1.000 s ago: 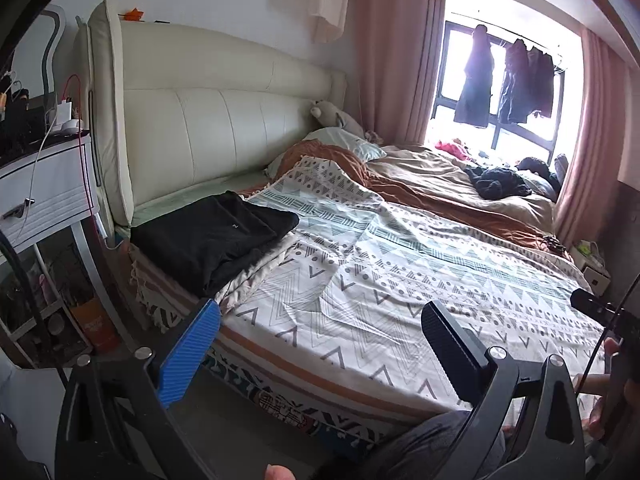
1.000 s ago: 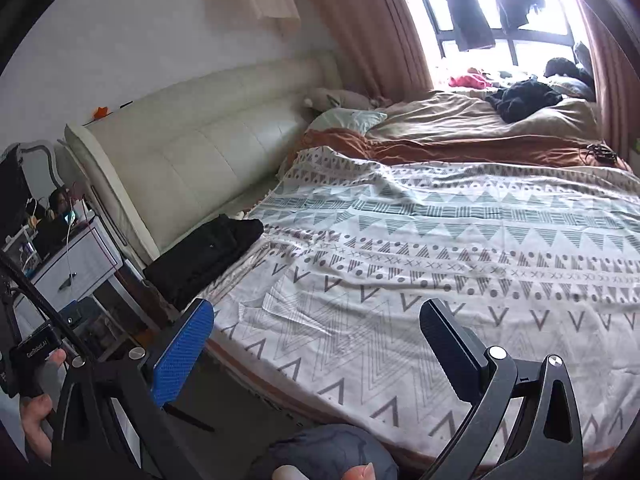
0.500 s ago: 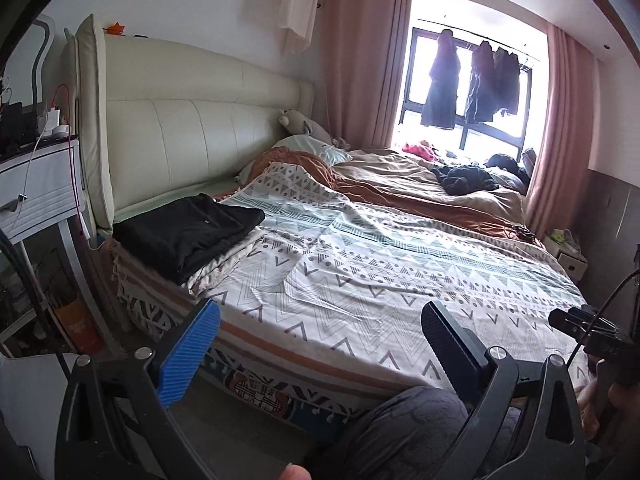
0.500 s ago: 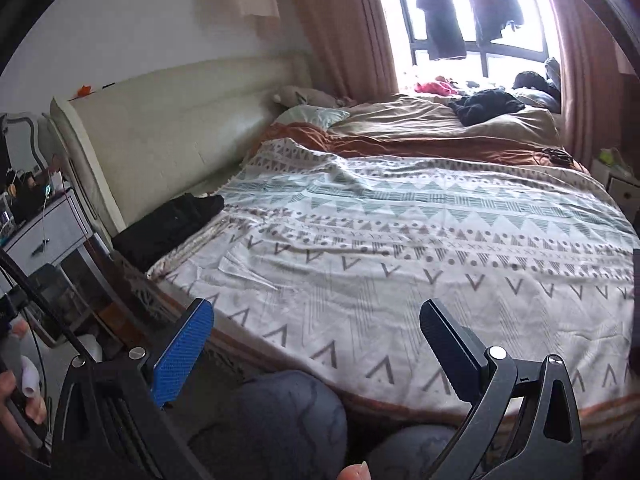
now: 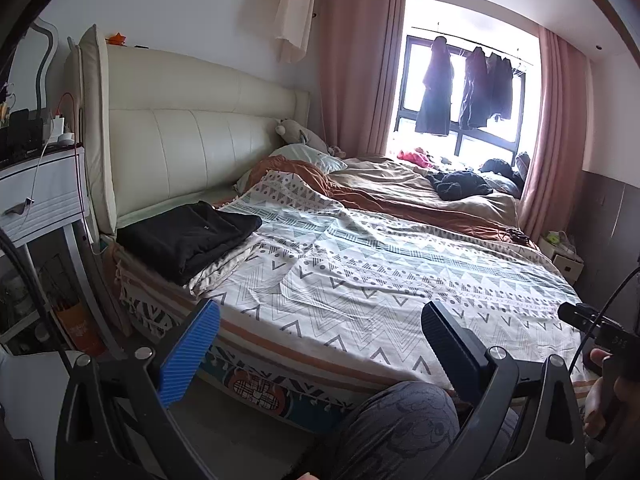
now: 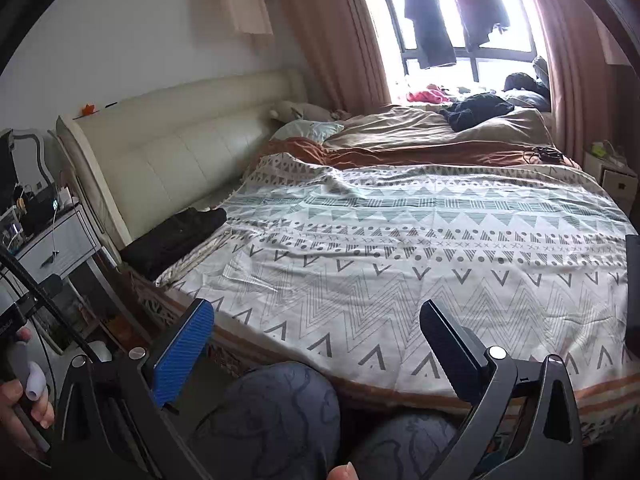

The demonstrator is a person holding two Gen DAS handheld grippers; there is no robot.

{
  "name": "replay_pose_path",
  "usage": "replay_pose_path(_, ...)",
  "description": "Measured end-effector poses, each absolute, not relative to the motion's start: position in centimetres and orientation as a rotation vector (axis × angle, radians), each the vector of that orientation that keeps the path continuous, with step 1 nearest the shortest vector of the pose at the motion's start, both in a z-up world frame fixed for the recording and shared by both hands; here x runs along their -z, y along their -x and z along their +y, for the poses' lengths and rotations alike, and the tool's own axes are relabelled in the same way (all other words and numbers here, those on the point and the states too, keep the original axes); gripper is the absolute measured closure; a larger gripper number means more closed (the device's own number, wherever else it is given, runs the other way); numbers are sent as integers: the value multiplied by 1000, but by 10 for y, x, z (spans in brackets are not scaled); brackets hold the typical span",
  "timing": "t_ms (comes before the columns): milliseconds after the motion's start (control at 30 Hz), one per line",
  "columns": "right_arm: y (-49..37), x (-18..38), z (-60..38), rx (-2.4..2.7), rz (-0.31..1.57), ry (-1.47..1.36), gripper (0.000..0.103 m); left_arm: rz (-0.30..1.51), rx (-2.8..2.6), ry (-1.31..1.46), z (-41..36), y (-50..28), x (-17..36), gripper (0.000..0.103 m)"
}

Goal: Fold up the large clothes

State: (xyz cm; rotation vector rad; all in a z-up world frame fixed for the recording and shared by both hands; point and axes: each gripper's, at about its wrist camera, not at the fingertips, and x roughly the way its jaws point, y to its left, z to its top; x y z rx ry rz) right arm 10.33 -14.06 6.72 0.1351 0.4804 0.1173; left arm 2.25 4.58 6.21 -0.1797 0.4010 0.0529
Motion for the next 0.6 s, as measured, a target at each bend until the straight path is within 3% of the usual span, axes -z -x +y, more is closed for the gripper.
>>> replay_pose_path(600,-94,-63,-145,-130,468,-157,0,406,-63,175,49,-17,-59,0)
